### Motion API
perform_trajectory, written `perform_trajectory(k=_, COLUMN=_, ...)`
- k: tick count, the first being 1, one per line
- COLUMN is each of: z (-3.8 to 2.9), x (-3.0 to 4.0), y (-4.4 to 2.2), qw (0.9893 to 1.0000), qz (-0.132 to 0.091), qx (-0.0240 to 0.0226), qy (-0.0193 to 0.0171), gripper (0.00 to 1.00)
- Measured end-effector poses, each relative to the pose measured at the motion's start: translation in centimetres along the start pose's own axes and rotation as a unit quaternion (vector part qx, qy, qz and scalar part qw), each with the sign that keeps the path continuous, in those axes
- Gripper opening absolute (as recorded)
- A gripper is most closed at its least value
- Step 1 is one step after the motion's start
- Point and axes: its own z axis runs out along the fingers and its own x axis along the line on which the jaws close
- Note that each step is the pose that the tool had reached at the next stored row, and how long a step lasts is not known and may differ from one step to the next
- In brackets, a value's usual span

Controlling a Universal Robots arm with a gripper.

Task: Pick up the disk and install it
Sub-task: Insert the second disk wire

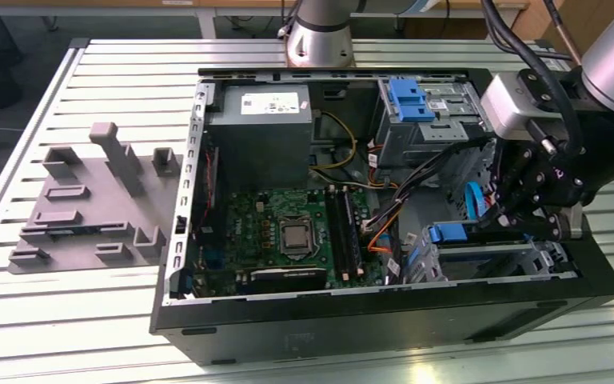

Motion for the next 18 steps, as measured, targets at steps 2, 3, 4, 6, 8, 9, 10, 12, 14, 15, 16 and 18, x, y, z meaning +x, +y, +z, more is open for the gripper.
perform_trajectory(k=2, z=0.06, x=0.00, y=-0.02, qw=1.0000, qz=0.000, qx=0.0000, qy=-0.0001, gripper=0.11)
perform_trajectory(k=3, z=0.09, x=0.00, y=-0.02, qw=1.0000, qz=0.000, qx=0.0000, qy=-0.0001, gripper=0.11)
perform_trajectory(k=4, z=0.09, x=0.00, y=-0.03, qw=1.0000, qz=0.000, qx=0.0000, qy=-0.0001, gripper=0.11)
perform_trajectory(k=6, z=0.10, x=0.00, y=-0.03, qw=1.0000, qz=0.000, qx=0.0000, qy=-0.0001, gripper=0.11)
perform_trajectory(k=8, z=0.00, x=0.00, y=-0.02, qw=1.0000, qz=0.000, qx=0.0000, qy=-0.0004, gripper=0.11)
perform_trajectory(k=9, z=-0.15, x=-0.01, y=-0.01, qw=1.0000, qz=0.000, qx=0.0000, qy=-0.0004, gripper=0.11)
perform_trajectory(k=10, z=-0.32, x=-0.01, y=0.00, qw=1.0000, qz=0.000, qx=-0.0001, qy=-0.0002, gripper=0.11)
perform_trajectory(k=12, z=-0.57, x=-0.01, y=0.01, qw=1.0000, qz=0.000, qx=-0.0002, qy=-0.0002, gripper=0.11)
perform_trajectory(k=14, z=-0.72, x=-0.01, y=0.02, qw=1.0000, qz=0.000, qx=-0.0002, qy=-0.0002, gripper=0.11)
perform_trajectory(k=15, z=-0.72, x=-0.01, y=0.02, qw=1.0000, qz=0.000, qx=-0.0002, qy=-0.0003, gripper=0.11)
perform_trajectory(k=16, z=-0.73, x=-0.02, y=0.02, qw=1.0000, qz=0.000, qx=-0.0003, qy=-0.0002, gripper=0.11)
perform_trajectory(k=18, z=-0.73, x=-0.02, y=0.02, qw=1.0000, qz=0.000, qx=-0.0005, qy=-0.0002, gripper=0.11)
